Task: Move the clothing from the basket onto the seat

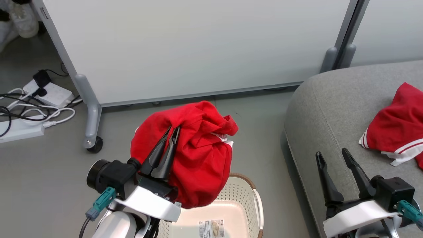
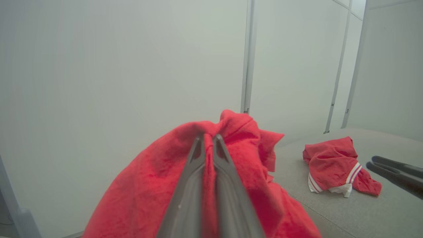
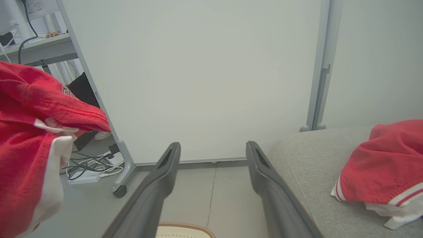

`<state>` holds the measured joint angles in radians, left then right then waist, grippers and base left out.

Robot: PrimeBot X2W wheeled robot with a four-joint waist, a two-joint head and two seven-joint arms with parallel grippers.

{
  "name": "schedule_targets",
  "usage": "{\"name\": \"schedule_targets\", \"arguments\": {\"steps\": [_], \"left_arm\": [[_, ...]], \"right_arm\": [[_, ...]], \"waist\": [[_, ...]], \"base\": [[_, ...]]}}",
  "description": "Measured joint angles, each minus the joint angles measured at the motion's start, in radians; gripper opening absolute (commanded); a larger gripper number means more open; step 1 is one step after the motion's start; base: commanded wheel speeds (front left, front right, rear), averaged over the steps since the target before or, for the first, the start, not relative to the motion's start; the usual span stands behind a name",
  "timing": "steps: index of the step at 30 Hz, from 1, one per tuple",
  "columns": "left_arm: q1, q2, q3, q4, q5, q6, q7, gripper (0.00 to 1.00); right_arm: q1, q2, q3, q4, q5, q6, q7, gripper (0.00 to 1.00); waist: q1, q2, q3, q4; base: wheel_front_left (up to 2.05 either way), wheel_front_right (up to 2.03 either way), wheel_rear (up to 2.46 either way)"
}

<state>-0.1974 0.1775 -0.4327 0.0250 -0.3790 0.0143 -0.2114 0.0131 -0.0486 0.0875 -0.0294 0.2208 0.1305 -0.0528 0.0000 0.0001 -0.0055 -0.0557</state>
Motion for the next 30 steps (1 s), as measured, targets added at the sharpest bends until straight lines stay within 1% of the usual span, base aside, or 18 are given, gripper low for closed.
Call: {"name": "schedule_targets", "arguments": {"steps": [9, 23, 26, 30], "left_arm": [[0.027, 0.021, -0.006, -0.060, 0.000, 0.013, 0.023, 0.00], [0.029, 0.026, -0.016, -0.076, 0.000, 0.023, 0.031, 0.00], [0.029, 0.026, -0.019, -0.077, 0.000, 0.023, 0.031, 0.00], [0.023, 0.026, -0.024, -0.077, -0.001, 0.023, 0.032, 0.00]], "right_arm": [[0.020, 0.000, -0.003, -0.021, 0.008, 0.000, 0.010, 1.00], [0.023, 0.000, 0.007, -0.029, 0.012, 0.000, 0.010, 1.00], [0.015, 0.000, 0.044, -0.044, 0.023, 0.000, 0.010, 1.00], [-0.027, 0.000, 0.146, -0.074, 0.039, 0.000, 0.018, 1.00]], "waist": [[0.0000, 0.0000, -0.016, 0.011], [0.0000, 0.0000, -0.012, 0.020], [0.0000, 0.0000, -0.011, 0.023], [0.0000, 0.0000, -0.008, 0.029]], "base": [[0.00, 0.00, 0.00], [0.00, 0.00, 0.00], [0.00, 0.00, 0.00], [0.00, 0.00, 0.00]]}}
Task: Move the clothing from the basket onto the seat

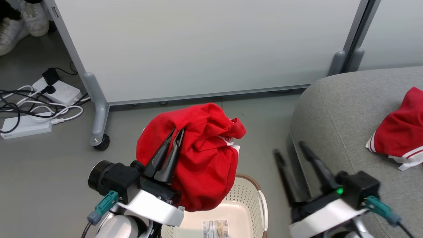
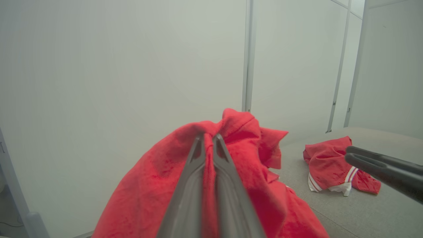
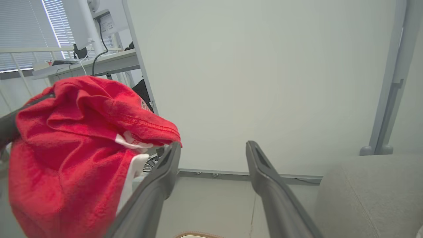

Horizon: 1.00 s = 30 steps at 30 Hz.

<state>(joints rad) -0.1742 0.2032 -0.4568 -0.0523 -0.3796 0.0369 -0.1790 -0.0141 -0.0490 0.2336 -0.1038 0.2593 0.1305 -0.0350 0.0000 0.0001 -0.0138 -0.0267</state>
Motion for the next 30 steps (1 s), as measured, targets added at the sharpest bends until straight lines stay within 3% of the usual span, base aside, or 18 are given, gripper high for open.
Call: {"name": "schedule_targets", "arguments": {"steps": [8, 17, 18, 19, 20, 21, 28, 29, 30], "left_arm": [[-0.023, -0.010, -0.026, 0.003, 0.001, -0.005, 0.002, 0.00], [-0.048, -0.032, -0.059, 0.018, 0.002, -0.018, -0.005, 0.00], [-0.051, -0.032, -0.061, 0.019, 0.002, -0.018, -0.006, 0.00], [-0.054, -0.034, -0.063, 0.021, 0.002, -0.018, -0.006, 0.00], [-0.055, -0.035, -0.064, 0.022, 0.002, -0.019, -0.006, 0.00], [-0.055, -0.035, -0.066, 0.024, 0.002, -0.020, -0.006, 0.00], [-0.055, -0.035, -0.069, 0.028, 0.001, -0.019, -0.015, 0.00], [-0.055, -0.034, -0.064, 0.028, 0.010, -0.003, -0.017, 0.00], [-0.055, -0.033, -0.060, 0.027, 0.016, 0.008, -0.023, 0.58]], "right_arm": [[-0.121, 0.001, 0.267, 0.046, 0.071, 0.000, 0.007, 1.00], [-0.256, 0.000, 0.410, 0.222, 0.139, 0.000, -0.050, 1.00], [-0.272, 0.000, 0.424, 0.237, 0.160, 0.000, -0.057, 0.78], [-0.287, 0.001, 0.437, 0.258, 0.164, 0.000, -0.059, 0.44], [-0.298, 0.000, 0.447, 0.272, 0.173, 0.000, -0.068, 0.35], [-0.308, 0.001, 0.455, 0.286, 0.185, 0.000, -0.073, 0.00], [-0.356, 0.000, 0.483, 0.345, 0.225, 0.000, -0.113, 0.00], [-0.364, 0.001, 0.477, 0.351, 0.227, 0.000, -0.128, 0.00], [-0.366, 0.001, 0.469, 0.353, 0.227, 0.000, -0.133, 0.00]], "waist": [[0.0000, 0.0000, 0.010, 0.020], [0.0001, 0.0000, 0.017, 0.047], [0.0000, 0.0000, 0.017, 0.049], [0.0000, 0.0000, 0.017, 0.050], [0.0000, 0.0000, 0.016, 0.050], [0.0000, 0.0000, 0.016, 0.051], [0.0000, 0.0000, 0.013, 0.049], [0.0000, 0.0000, 0.012, 0.047], [0.0000, 0.0000, 0.012, 0.045]], "base": [[0.00, 0.00, 0.00], [0.00, 0.00, 0.00], [0.00, 0.00, 0.00], [0.00, 0.00, 0.00], [0.00, 0.00, 0.00], [0.00, 0.00, 0.00], [0.00, 0.00, 0.00], [0.00, 0.00, 0.00], [0.00, 0.00, 0.00]]}}
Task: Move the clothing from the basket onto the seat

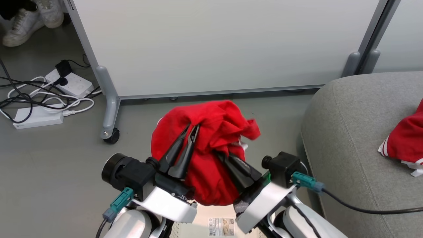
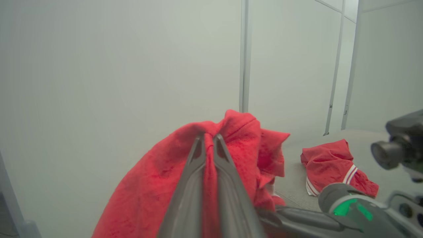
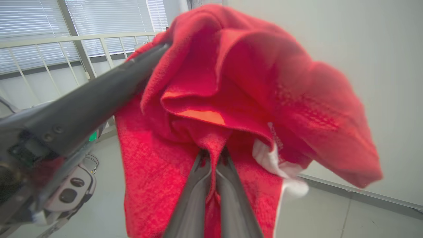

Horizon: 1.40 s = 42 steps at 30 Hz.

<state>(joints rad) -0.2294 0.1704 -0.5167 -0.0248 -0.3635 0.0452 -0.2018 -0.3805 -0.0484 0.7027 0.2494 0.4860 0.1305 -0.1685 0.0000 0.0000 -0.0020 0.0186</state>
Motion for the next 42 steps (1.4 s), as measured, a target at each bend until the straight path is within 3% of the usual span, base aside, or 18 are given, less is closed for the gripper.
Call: {"name": "schedule_targets", "arguments": {"steps": [1, 7, 21, 38, 42], "left_arm": [[0.000, 0.002, 0.000, -0.001, 0.008, 0.004, -0.001, 1.00], [0.004, 0.009, -0.017, -0.024, 0.014, 0.007, 0.011, 1.00], [0.079, 0.081, -0.173, -0.009, 0.031, -0.089, 0.119, 1.00], [0.093, 0.082, -0.200, 0.026, 0.029, -0.095, 0.103, 1.00], [0.089, 0.094, -0.203, 0.011, 0.030, -0.091, 0.110, 1.00]], "right_arm": [[-0.001, 0.000, -0.010, 0.001, 0.000, 0.000, -0.005, 0.00], [-0.010, 0.000, -0.096, 0.013, -0.012, 0.000, -0.020, 0.00], [0.046, 0.000, -0.292, 0.073, -0.090, 0.000, 0.001, 0.00], [0.076, -0.002, -0.336, 0.083, -0.120, 0.000, 0.026, 0.00], [0.073, -0.010, -0.353, 0.060, -0.141, 0.000, 0.034, 0.00]], "waist": [[0.0000, 0.0000, 0.000, -0.002], [0.0000, 0.0000, -0.002, -0.015], [0.0000, 0.0000, -0.003, -0.022], [0.0000, 0.0000, 0.002, -0.076], [0.0000, 0.0000, 0.017, -0.131]], "base": [[0.00, 0.00, 0.00], [0.00, 0.00, 0.00], [0.00, 0.00, 0.00], [0.00, 0.00, 0.00], [0.00, 0.00, 0.00]]}}
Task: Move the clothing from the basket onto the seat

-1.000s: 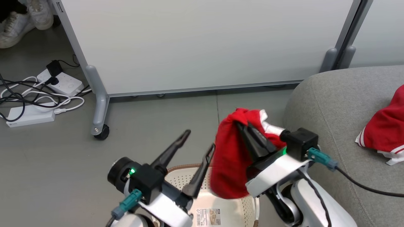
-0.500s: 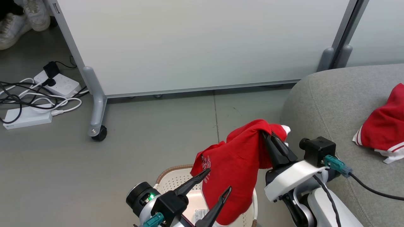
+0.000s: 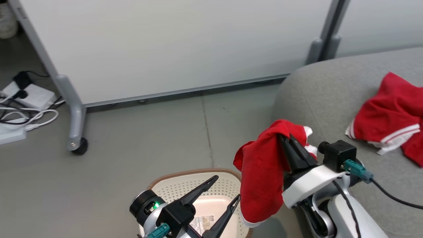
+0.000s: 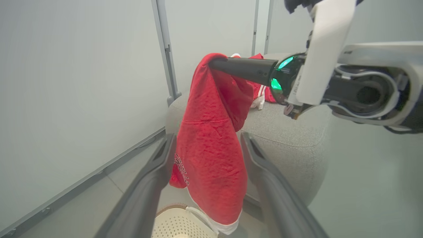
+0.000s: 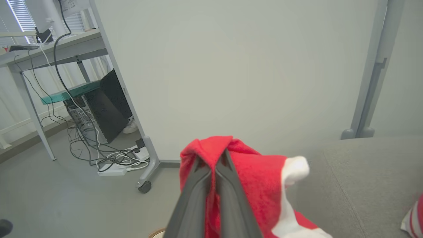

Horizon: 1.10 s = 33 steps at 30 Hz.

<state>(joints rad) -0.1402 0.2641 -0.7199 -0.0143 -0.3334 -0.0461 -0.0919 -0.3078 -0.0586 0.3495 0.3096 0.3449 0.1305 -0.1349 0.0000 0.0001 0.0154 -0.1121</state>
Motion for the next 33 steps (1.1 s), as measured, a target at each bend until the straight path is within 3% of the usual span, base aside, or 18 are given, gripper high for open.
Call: {"name": "schedule_targets", "arguments": {"steps": [18, 27, 33], "left_arm": [[-0.081, 0.071, 0.003, -0.100, 0.036, -0.011, 0.057, 1.00], [-0.110, 0.100, -0.005, -0.128, 0.039, -0.022, 0.090, 1.00], [-0.128, 0.108, -0.003, -0.134, 0.039, -0.023, 0.100, 1.00]], "right_arm": [[0.049, 0.001, -0.164, -0.158, -0.058, 0.000, 0.007, 0.00], [0.061, 0.008, -0.199, -0.160, -0.038, 0.000, -0.028, 0.00], [0.018, 0.009, -0.234, -0.153, -0.027, 0.000, -0.052, 0.00]], "waist": [[0.0000, 0.0000, 0.163, -0.239], [0.0000, 0.0000, 0.242, -0.350], [0.0000, 0.0000, 0.264, -0.383]], "base": [[0.00, 0.00, 0.00], [0.00, 0.00, 0.00], [0.00, 0.00, 0.00]]}}
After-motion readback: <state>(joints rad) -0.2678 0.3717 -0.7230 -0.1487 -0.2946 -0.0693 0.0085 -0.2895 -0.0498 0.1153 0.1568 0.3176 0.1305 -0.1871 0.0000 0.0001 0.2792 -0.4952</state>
